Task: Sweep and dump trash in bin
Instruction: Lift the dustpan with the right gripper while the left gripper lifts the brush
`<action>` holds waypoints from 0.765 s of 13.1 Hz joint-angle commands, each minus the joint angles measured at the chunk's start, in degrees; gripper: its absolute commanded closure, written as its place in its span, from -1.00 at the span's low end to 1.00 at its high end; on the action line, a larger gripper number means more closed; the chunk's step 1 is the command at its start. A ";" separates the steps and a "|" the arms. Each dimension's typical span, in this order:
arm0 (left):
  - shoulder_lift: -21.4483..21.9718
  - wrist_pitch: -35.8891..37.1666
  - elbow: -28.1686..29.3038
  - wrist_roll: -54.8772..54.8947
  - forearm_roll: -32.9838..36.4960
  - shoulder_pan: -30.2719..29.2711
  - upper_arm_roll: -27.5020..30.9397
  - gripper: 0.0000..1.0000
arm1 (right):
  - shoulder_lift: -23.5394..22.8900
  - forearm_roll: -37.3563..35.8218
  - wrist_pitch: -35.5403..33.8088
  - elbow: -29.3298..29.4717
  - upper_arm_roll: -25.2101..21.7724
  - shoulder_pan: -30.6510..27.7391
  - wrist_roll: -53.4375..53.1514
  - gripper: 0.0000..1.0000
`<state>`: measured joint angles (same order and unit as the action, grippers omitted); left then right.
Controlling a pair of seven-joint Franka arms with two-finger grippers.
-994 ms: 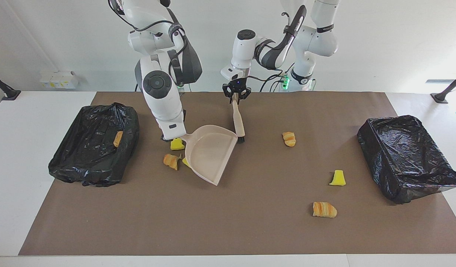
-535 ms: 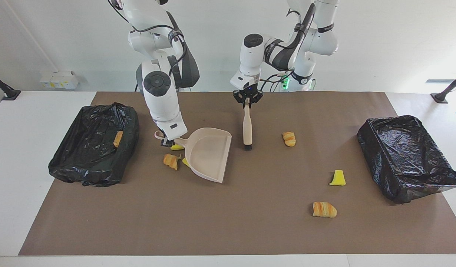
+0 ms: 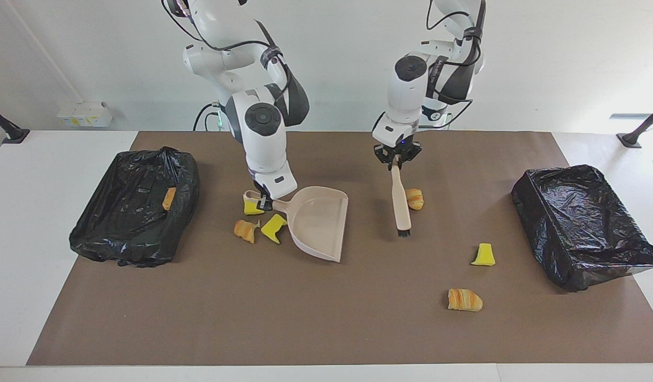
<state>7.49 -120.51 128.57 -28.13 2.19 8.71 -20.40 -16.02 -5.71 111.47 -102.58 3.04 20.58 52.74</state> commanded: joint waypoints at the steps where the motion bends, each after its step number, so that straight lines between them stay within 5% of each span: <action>1: -2.21 0.89 -3.23 9.11 1.85 -7.80 -0.78 1.00 | -1.82 -3.42 0.33 0.80 0.12 3.15 -4.47 1.00; 5: -8.17 0.10 -10.59 26.16 3.16 -18.61 -0.69 1.00 | -2.18 -2.55 0.15 0.71 0.21 3.24 -5.72 1.00; 10: -24.86 0.10 -30.63 34.35 14.05 -20.22 -0.60 1.00 | -2.53 -2.46 1.03 0.54 0.21 3.24 -7.39 1.00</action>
<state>-9.59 -120.91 106.79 4.17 12.53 -11.58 -20.33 -17.83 -7.92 111.48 -102.44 2.96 24.32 47.47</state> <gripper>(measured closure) 0.727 0.674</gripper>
